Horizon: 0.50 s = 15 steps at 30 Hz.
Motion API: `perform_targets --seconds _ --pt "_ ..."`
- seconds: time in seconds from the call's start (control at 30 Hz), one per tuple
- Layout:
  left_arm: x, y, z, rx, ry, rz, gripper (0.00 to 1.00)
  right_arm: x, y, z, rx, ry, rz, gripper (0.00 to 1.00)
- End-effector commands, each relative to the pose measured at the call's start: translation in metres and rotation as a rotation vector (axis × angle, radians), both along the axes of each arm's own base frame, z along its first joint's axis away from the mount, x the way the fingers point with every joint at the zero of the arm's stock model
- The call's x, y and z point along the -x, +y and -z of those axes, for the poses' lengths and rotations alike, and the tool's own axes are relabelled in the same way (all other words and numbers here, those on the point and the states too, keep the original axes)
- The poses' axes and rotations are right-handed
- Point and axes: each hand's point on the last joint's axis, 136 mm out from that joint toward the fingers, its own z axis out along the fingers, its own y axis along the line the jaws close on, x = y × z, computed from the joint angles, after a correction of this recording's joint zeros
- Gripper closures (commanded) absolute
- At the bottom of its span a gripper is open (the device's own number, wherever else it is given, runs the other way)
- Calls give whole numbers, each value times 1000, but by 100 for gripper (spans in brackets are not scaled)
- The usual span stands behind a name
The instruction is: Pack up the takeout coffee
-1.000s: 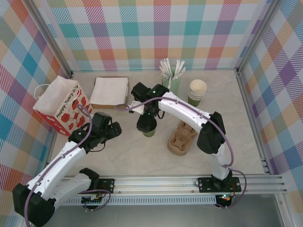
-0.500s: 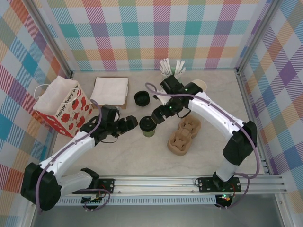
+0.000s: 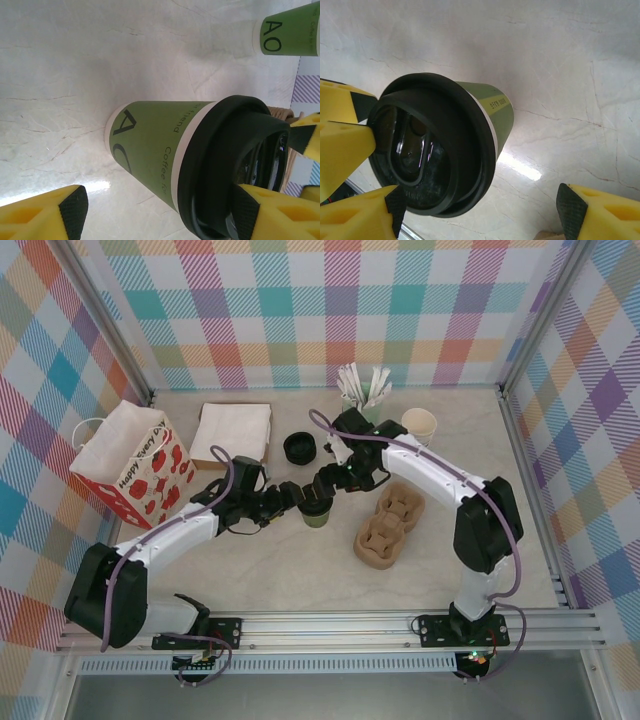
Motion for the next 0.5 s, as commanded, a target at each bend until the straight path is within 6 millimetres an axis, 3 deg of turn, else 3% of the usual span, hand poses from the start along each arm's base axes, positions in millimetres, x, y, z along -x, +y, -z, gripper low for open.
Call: perform_targets --seconds 0.0,0.47 --pt "-8 0 -6 6 -16 -11 23 -1 4 0 1 17 16 20" --pt "-11 -12 -12 56 -17 29 20 3 1 15 36 57 11 36"
